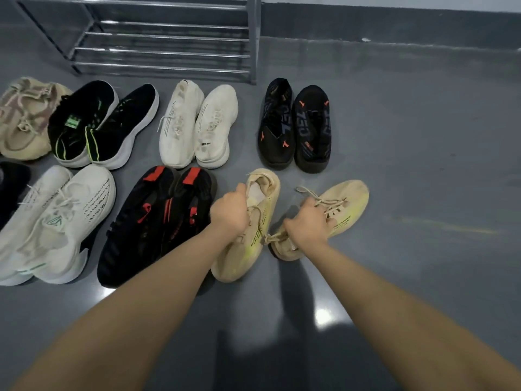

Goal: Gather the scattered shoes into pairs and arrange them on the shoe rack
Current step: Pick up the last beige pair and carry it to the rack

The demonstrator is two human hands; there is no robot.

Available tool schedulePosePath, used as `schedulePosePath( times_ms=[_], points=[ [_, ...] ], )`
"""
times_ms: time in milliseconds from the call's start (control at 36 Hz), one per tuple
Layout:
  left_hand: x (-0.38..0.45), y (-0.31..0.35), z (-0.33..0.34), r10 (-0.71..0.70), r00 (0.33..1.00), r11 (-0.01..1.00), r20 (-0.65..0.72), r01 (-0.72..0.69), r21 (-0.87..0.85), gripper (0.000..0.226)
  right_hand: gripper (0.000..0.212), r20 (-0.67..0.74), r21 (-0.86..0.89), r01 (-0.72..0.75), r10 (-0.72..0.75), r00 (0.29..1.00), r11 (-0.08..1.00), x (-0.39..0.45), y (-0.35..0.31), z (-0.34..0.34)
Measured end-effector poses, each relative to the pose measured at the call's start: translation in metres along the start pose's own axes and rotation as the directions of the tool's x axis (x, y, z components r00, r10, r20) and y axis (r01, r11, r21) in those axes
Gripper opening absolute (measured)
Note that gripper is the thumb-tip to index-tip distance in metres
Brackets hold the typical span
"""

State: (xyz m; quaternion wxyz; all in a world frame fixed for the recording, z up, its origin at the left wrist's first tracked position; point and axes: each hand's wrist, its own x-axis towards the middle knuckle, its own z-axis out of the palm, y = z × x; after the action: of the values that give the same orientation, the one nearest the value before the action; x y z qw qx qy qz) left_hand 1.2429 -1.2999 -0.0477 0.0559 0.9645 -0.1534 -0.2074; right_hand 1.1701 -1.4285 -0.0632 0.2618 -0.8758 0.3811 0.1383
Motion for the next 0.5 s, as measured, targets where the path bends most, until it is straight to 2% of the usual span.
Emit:
schedulePosePath(
  times_ms=[83, 167, 278, 389, 500],
  points=[
    [-0.002, 0.011, -0.01, 0.088, 0.993, 0.994, -0.078, -0.083, 0.064, 0.029, 0.042, -0.033, 0.077, -0.006, 0.009, 0.999, 0.997, -0.002, 0.003, -0.005],
    [-0.003, 0.025, -0.016, 0.196, 0.972, 0.974, -0.128, -0.178, 0.14, 0.032, 0.039, -0.124, 0.037, 0.071, -0.066, 0.99, 0.997, -0.004, 0.016, -0.01],
    [-0.003, 0.041, -0.019, 0.338, 0.929, 0.904, -0.153, -0.275, 0.326, 0.033, 0.031, -0.21, -0.021, 0.195, -0.195, 0.958, 0.98, -0.006, 0.035, -0.023],
    [-0.001, 0.052, -0.023, 0.524, 0.85, 0.774, -0.055, -0.448, 0.447, 0.029, 0.03, -0.234, 0.011, 0.286, -0.275, 0.933, 0.958, -0.007, 0.048, -0.033],
    [0.0, 0.058, -0.015, 0.681, 0.728, 0.61, 0.081, -0.624, 0.489, 0.019, 0.028, -0.152, -0.017, 0.233, -0.233, 0.961, 0.972, -0.006, 0.051, -0.04]
  ],
)
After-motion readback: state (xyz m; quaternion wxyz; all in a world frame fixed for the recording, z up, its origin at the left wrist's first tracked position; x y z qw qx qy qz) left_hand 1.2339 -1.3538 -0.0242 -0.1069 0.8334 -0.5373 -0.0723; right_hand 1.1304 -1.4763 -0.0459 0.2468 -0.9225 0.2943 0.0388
